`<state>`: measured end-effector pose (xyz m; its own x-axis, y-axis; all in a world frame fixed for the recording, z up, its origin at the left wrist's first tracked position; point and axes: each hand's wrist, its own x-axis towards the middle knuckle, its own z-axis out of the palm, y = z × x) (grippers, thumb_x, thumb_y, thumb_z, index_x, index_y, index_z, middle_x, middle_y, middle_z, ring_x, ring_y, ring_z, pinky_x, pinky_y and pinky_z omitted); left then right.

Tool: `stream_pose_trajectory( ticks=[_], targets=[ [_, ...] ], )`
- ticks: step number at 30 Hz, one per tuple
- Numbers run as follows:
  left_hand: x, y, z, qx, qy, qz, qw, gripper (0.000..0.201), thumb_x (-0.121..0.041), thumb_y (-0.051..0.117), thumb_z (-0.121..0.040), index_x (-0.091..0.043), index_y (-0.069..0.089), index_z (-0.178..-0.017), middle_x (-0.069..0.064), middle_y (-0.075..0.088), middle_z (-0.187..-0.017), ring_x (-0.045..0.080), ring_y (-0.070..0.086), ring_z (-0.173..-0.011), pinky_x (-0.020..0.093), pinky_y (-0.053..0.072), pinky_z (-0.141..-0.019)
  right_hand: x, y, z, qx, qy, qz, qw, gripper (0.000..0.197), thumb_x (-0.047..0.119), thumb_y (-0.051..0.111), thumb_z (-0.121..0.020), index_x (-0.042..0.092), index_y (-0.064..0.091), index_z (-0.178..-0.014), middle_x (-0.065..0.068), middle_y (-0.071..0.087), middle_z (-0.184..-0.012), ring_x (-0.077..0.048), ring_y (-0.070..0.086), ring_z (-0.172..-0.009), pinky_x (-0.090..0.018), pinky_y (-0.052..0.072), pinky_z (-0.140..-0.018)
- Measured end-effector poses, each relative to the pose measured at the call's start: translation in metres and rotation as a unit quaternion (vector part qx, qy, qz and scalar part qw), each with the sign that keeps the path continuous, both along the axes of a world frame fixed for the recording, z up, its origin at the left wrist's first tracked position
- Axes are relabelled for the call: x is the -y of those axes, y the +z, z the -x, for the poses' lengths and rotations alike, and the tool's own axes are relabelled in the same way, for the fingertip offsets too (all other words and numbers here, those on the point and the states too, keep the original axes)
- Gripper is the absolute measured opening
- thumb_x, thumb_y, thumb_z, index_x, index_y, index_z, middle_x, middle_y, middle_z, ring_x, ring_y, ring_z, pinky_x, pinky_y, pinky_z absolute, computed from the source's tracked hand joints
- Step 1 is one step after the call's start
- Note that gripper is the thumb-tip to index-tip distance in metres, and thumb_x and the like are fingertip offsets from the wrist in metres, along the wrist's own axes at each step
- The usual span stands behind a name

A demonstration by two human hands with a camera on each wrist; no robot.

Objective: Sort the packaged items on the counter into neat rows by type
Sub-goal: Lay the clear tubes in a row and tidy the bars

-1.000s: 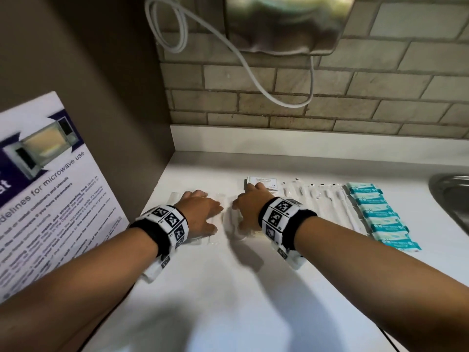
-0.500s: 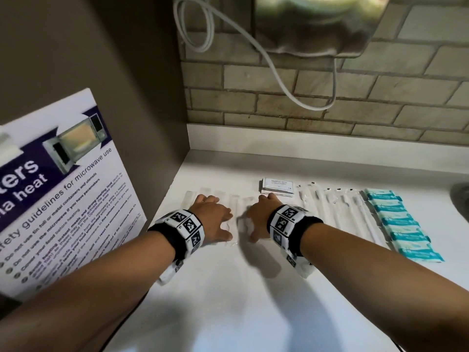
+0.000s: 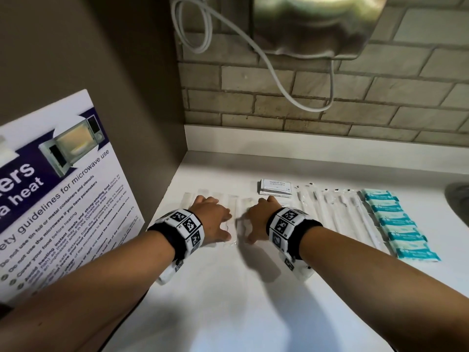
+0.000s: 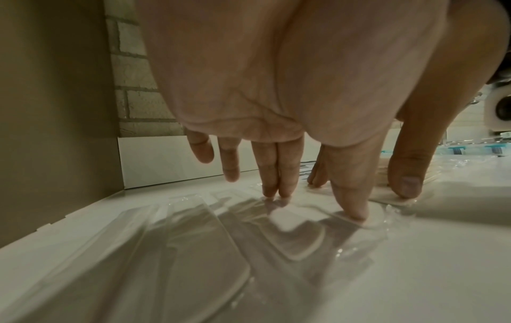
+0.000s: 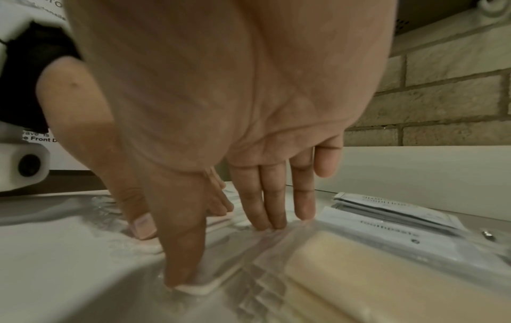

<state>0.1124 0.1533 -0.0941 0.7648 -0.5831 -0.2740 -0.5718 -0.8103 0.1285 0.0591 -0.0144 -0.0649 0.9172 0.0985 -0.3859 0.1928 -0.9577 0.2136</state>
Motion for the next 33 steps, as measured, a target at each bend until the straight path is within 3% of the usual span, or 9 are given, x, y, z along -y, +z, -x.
stream_pose_trajectory(
  ticks=[4,9,12,15,20,24,28,33],
  targets=[
    [0.001,-0.004,-0.004,-0.009,0.005,-0.012,1.000,0.079,-0.066,0.057,-0.068,-0.034,0.046,-0.139,-0.001,0.042,-0.149,0.024,0.017,-0.144,0.042,0.025,-0.114,-0.001,0.001,0.001,-0.001,-0.002,0.000,1.000,0.063,0.061,0.062,-0.076,0.021,0.059,-0.124,-0.003,0.064,-0.114,-0.025,0.047,-0.116,-0.039,0.026,-0.101],
    [0.001,-0.004,-0.005,-0.005,-0.006,-0.018,1.000,0.079,-0.068,0.055,-0.067,-0.034,0.047,-0.138,-0.004,0.046,-0.147,0.025,0.019,-0.144,0.041,0.023,-0.113,-0.001,0.004,0.001,0.008,0.000,-0.005,1.000,0.059,0.059,0.062,-0.076,0.019,0.061,-0.119,-0.003,0.064,-0.111,-0.025,0.048,-0.114,-0.037,0.027,-0.097],
    [-0.002,0.008,-0.006,0.013,-0.007,-0.004,1.000,0.069,-0.064,0.056,-0.074,-0.034,0.049,-0.136,-0.004,0.052,-0.139,0.026,0.028,-0.139,0.042,0.026,-0.111,-0.004,0.008,0.001,0.027,0.002,0.001,1.000,0.056,0.055,0.063,-0.076,0.018,0.061,-0.118,-0.003,0.064,-0.112,-0.024,0.048,-0.115,-0.039,0.026,-0.102],
    [-0.010,0.024,-0.010,0.058,-0.007,-0.005,0.998,0.049,-0.048,0.055,-0.086,-0.027,0.054,-0.131,-0.003,0.058,-0.130,0.023,0.040,-0.131,0.039,0.026,-0.107,-0.011,0.012,-0.002,0.047,0.008,-0.009,0.999,0.054,0.052,0.063,-0.077,0.020,0.061,-0.120,-0.002,0.065,-0.114,-0.023,0.048,-0.116,-0.040,0.026,-0.103],
    [-0.028,0.031,-0.018,0.068,0.029,-0.062,0.995,0.017,-0.030,0.051,-0.089,-0.022,0.057,-0.102,0.001,0.062,-0.119,0.027,0.049,-0.120,0.039,0.033,-0.096,-0.034,0.007,-0.005,0.062,0.032,-0.037,0.997,0.054,0.052,0.056,-0.083,0.020,0.056,-0.126,-0.002,0.063,-0.120,-0.025,0.046,-0.120,-0.039,0.028,-0.098],
    [-0.042,0.024,-0.020,0.040,0.035,-0.088,0.995,0.031,-0.038,0.051,-0.090,-0.022,0.055,-0.116,0.004,0.058,-0.128,0.029,0.043,-0.129,0.042,0.032,-0.103,-0.056,-0.001,-0.007,0.069,0.038,-0.054,0.995,0.054,0.053,0.046,-0.089,0.019,0.051,-0.130,-0.001,0.059,-0.127,-0.025,0.043,-0.123,-0.040,0.028,-0.101],
    [-0.047,0.017,-0.018,0.016,0.036,-0.106,0.994,0.054,-0.046,0.050,-0.091,-0.025,0.043,-0.141,0.003,0.046,-0.146,0.028,0.031,-0.140,0.043,0.025,-0.111,-0.069,-0.008,-0.007,0.057,0.037,-0.048,0.997,0.047,0.048,0.042,-0.089,0.018,0.055,-0.123,-0.002,0.061,-0.122,-0.025,0.045,-0.120,-0.041,0.028,-0.101],
    [-0.047,0.016,-0.017,0.020,0.033,-0.102,0.994,0.055,-0.045,0.049,-0.092,-0.024,0.041,-0.143,0.002,0.041,-0.150,0.028,0.029,-0.142,0.043,0.024,-0.113,-0.074,-0.010,-0.006,0.056,0.034,-0.044,0.997,0.045,0.045,0.036,-0.087,0.018,0.059,-0.115,-0.004,0.062,-0.115,-0.027,0.047,-0.115,-0.042,0.028,-0.100]
  ],
)
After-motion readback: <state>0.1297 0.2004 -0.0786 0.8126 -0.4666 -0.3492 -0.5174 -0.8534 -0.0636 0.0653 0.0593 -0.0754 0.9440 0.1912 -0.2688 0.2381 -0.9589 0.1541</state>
